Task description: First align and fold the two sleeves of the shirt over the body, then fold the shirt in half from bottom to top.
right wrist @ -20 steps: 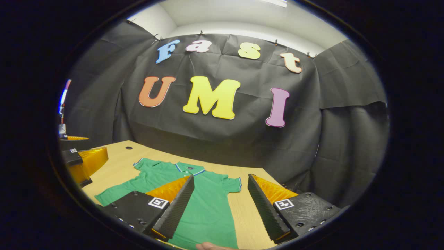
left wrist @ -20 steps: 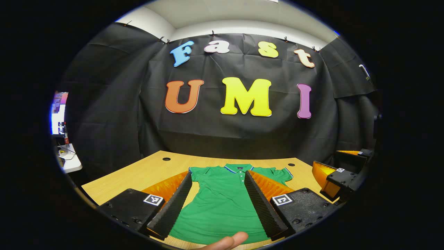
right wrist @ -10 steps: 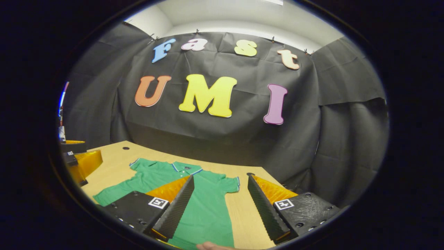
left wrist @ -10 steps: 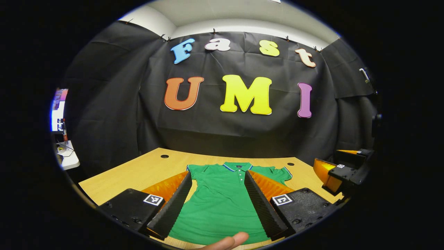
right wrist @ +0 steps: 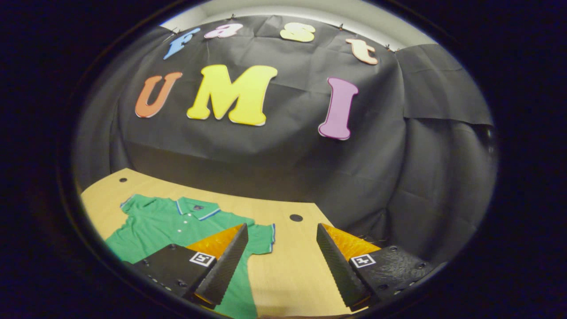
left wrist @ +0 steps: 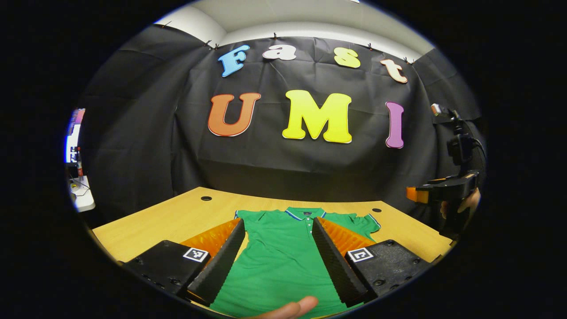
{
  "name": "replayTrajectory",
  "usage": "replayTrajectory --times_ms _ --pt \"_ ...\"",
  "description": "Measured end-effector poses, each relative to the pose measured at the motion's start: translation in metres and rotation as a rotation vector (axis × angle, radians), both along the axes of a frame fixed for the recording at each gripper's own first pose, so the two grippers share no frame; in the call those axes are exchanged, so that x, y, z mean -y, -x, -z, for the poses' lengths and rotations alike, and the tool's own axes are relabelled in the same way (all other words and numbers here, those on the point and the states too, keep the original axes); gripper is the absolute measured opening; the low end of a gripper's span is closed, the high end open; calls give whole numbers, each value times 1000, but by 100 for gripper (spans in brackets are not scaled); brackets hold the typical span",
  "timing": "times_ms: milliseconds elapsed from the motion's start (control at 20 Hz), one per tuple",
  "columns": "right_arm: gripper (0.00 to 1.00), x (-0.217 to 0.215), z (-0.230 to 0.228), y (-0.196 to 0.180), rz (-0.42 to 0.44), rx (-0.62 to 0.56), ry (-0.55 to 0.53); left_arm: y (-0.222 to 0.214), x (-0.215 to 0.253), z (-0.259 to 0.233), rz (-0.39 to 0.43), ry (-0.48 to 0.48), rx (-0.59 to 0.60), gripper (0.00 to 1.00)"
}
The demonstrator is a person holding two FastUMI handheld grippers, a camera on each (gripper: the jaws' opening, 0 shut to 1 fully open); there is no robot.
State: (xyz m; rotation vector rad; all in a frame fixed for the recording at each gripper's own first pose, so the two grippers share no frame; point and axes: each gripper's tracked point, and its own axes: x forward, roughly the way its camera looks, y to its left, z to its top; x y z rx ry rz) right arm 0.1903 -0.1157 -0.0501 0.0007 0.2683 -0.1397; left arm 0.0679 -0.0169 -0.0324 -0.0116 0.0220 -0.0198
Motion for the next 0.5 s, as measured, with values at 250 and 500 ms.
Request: replayTrajectory --times_ms 250,500 --pt "97 9 57 -89 -51 -197 -53 -34 17 -6 35 -50 -3 98" --pt "95 1 124 -149 -95 -433 -122 -54 22 -2 59 -61 -44 98"
